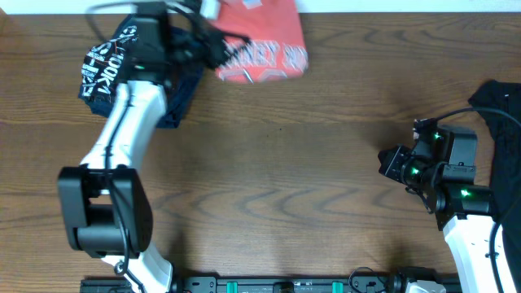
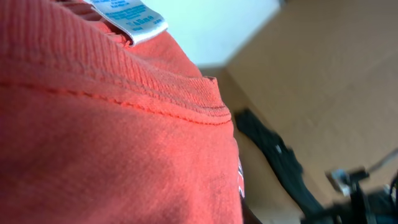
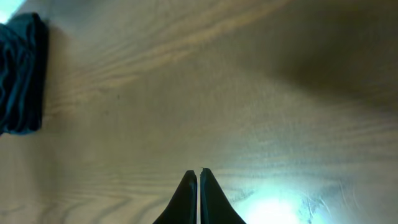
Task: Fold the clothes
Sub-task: 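Carry the folded coral shirt with the left gripper onto the navy shirt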
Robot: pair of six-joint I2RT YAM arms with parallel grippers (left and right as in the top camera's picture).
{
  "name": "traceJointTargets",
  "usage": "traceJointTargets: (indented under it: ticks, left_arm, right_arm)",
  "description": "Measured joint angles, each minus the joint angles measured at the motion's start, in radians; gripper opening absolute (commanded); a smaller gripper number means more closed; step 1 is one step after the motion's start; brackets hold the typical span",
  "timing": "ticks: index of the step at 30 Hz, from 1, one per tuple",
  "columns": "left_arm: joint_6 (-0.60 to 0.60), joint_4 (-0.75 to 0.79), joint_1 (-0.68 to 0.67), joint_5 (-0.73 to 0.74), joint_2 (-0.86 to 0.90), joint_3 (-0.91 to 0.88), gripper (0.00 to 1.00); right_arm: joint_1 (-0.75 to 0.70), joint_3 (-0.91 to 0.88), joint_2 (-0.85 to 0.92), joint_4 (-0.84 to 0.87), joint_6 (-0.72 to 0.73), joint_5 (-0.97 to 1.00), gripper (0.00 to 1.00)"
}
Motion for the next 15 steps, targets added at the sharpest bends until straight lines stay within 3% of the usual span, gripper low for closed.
traceJointTargets:
  ticks: [15]
  left_arm:
    - [-0.055, -0.055, 0.483, -0.061, 0.056, 0.022, 0.06]
  right_arm:
    - [0.0, 0.0, 0.0, -0.063, 0.0, -0.003, 0.01]
